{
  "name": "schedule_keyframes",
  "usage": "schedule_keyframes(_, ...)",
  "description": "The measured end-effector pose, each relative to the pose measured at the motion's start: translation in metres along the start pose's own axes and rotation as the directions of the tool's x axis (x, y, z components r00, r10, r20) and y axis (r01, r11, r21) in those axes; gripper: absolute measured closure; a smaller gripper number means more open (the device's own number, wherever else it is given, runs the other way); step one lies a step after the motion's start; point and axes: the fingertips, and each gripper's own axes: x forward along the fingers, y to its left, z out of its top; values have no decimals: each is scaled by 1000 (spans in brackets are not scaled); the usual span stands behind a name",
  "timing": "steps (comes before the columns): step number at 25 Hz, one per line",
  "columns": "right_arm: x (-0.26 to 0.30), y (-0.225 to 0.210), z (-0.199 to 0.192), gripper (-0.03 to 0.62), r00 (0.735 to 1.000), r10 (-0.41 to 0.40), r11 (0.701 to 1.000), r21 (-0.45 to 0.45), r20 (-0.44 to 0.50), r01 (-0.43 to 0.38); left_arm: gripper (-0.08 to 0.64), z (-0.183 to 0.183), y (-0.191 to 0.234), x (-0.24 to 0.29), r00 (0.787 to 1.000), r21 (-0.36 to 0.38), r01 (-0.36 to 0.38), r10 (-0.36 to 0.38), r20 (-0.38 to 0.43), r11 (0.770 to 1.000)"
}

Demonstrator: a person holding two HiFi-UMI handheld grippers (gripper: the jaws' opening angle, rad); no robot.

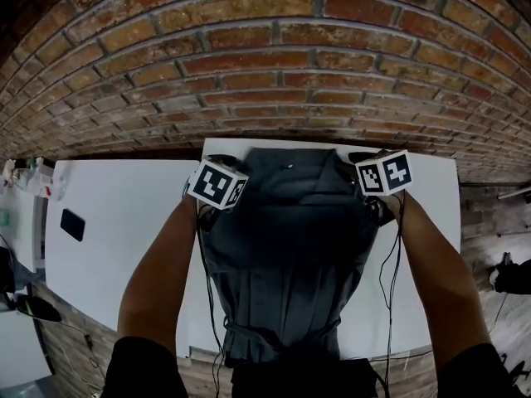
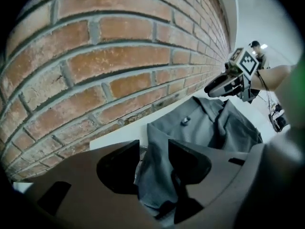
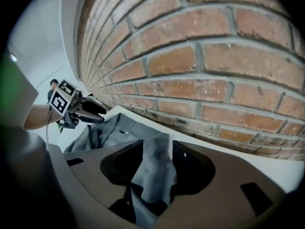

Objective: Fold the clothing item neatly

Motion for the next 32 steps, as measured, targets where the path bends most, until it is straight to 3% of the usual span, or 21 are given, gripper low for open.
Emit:
schedule_keyframes(4,28,-21,-1,420,994,-15,993,116,-104,27,393,10,16,22,999,-103,36,-39,-31,994)
schedule_keyframes(10,42,-22,-7,427,968,25,990,137,-249,10,394,12,18,47,989,-172,67,-88,-120,983)
schedule_keyframes(12,42,-25,-8,464,962,-13,994,102,-274,43,403,10,20,51,985,-195,54,-84,-150,979)
schedule_keyframes(15,45,-22,-9,548,953,-96,995,-24,-288,93,416,10,19,51,980,-191,25,-62,-191,981)
schedule_keyframes(18,47,-13,-7,575,951,-155,984,-123,-266,126,533,12,12,49,980,-109,-32,10,-200,994)
schedule_keyframes(21,40,-2,6,576,976,-138,982,-155,-168,112,545,20,12,39,990,-79,-51,41,-133,996)
schedule_keyframes(24,18,15,24,576,998,-44,989,-142,-41,38,545,33,9,16,1000,-113,6,-7,-16,994)
schedule_keyframes(26,1,32,32,577,999,23,983,-184,22,-19,545,41,3,-6,997,-95,34,-27,70,995)
schedule_keyframes(29,-27,58,36,576,992,97,933,-354,80,-63,545,52,-15,-44,978,0,45,-44,206,999)
schedule_keyframes(32,-62,86,37,576,976,170,855,-512,136,-78,545,52,-41,-81,951,182,-10,-47,307,983)
